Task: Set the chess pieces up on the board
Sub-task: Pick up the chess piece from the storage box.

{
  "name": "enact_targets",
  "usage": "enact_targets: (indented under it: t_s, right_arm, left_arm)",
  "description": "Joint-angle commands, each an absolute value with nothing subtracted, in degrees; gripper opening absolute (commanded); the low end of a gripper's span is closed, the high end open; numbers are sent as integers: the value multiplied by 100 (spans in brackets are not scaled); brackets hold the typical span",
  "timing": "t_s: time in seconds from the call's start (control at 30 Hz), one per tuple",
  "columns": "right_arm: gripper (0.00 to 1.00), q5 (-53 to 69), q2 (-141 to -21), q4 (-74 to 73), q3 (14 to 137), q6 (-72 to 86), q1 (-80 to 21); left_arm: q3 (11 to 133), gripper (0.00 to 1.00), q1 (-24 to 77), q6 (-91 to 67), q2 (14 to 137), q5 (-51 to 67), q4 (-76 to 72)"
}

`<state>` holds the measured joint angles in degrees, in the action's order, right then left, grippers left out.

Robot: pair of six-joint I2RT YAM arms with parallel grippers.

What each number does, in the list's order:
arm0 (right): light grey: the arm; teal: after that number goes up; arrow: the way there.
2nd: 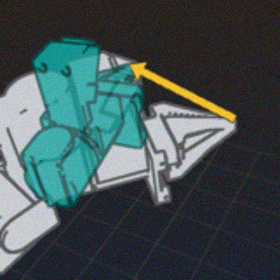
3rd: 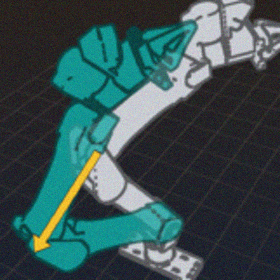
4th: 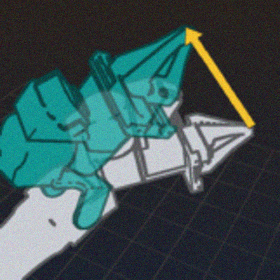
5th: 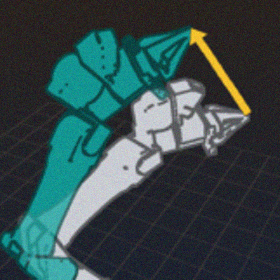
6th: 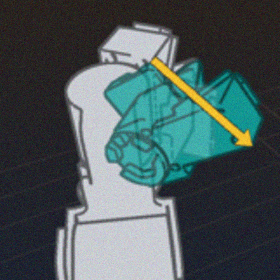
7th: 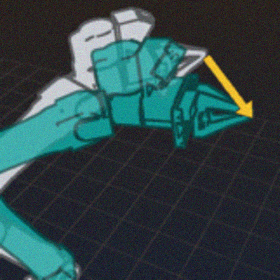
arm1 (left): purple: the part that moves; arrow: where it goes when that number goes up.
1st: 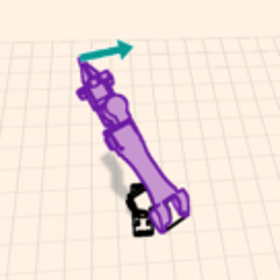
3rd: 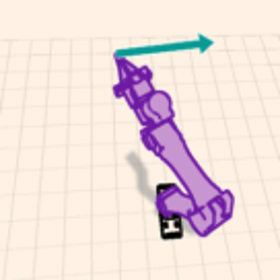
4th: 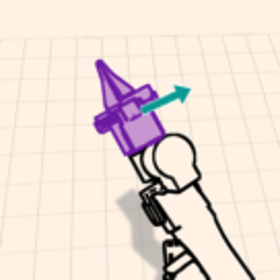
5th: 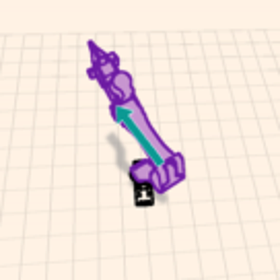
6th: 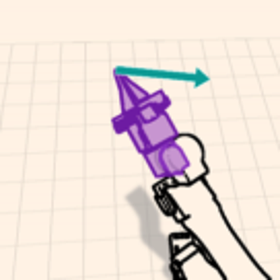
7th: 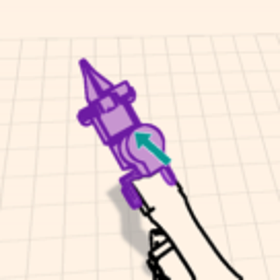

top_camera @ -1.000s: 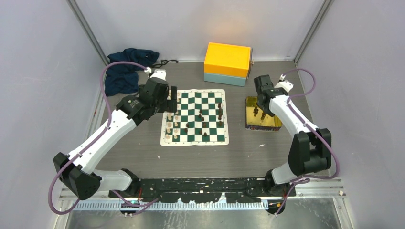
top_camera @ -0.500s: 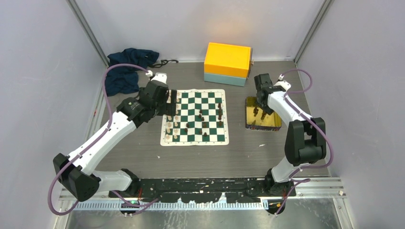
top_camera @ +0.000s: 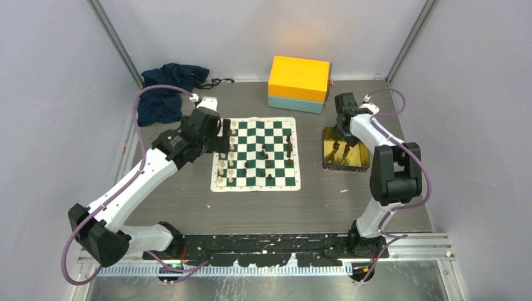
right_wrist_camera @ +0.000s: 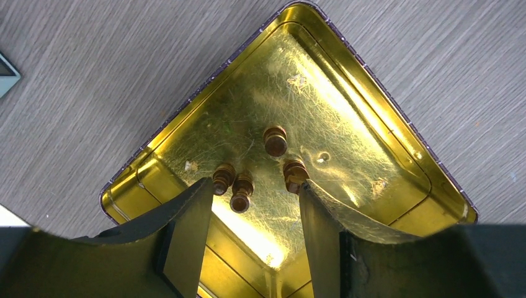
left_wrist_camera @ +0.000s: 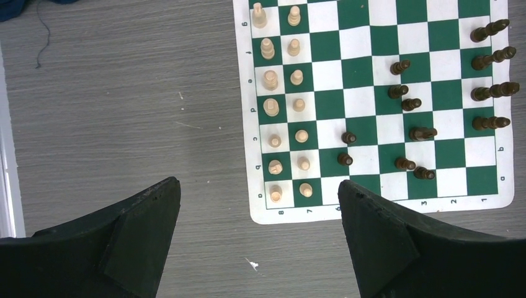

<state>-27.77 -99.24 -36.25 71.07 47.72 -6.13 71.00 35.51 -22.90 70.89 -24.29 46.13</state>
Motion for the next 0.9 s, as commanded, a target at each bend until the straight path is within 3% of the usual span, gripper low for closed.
enact_targets:
  t_s: [0.0,0.87]
  right_arm:
    - [59,-2777,-9923,-3481,7392,4684,-574]
    - [55,-2524,-10229,-3126,7163,4694,-211]
  left_arm:
    - [7097,99,3524,-2285,6890,-2567,4566]
    - [7052,99,3486,-2233,7058,-2566,4509]
